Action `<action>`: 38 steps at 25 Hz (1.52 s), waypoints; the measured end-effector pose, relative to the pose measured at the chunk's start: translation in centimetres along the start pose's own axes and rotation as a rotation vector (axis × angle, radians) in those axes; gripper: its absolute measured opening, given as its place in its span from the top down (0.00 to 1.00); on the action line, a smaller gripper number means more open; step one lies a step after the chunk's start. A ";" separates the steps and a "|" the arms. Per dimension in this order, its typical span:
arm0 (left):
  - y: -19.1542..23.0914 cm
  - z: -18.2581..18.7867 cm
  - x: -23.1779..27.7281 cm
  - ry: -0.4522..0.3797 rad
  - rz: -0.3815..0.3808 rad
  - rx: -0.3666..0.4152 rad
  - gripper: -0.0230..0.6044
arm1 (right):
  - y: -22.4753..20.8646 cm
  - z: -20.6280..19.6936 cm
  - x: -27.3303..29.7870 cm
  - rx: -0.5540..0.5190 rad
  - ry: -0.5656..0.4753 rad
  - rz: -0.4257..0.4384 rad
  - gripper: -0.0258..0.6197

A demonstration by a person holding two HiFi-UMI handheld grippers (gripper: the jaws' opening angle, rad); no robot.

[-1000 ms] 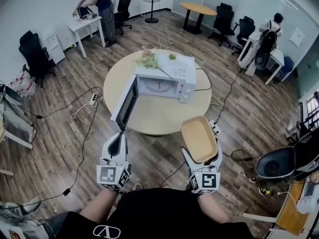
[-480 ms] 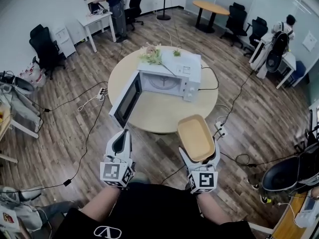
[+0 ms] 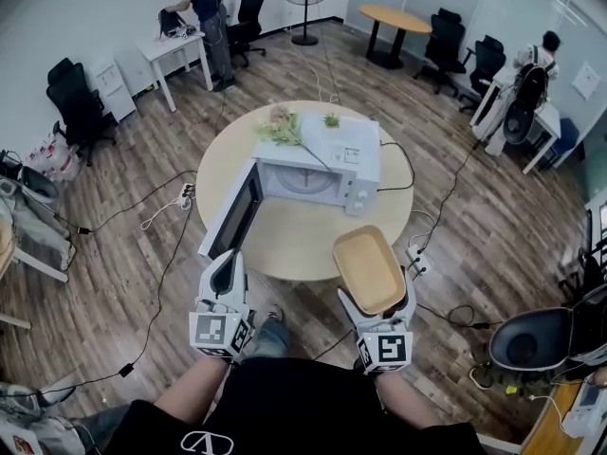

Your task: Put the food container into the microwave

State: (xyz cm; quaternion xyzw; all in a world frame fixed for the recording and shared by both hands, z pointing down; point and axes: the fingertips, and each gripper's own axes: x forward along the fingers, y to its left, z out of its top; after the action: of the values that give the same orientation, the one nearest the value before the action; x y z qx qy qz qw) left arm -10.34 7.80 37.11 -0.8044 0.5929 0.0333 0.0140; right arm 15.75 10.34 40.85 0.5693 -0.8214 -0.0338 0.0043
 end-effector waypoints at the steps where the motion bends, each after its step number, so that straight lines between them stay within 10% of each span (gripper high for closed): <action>1: 0.6 -0.2 1.3 -0.002 -0.008 -0.006 0.96 | -0.2 -0.1 1.1 -0.006 0.001 -0.005 0.05; 18: 9.3 -2.1 18.4 0.026 -0.170 -0.032 0.96 | -1.7 0.6 17.3 -0.049 0.004 -0.144 0.05; 38: 6.7 -2.4 23.1 0.008 -0.128 -0.024 0.96 | -4.4 -0.3 22.4 -0.038 -0.010 0.006 0.05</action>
State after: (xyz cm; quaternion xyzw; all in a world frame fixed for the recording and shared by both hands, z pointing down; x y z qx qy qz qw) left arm -9.79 -16.37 38.02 -0.8410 0.5399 0.0362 0.0043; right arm 11.99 -12.12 40.20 0.5664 -0.8224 -0.0524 0.0110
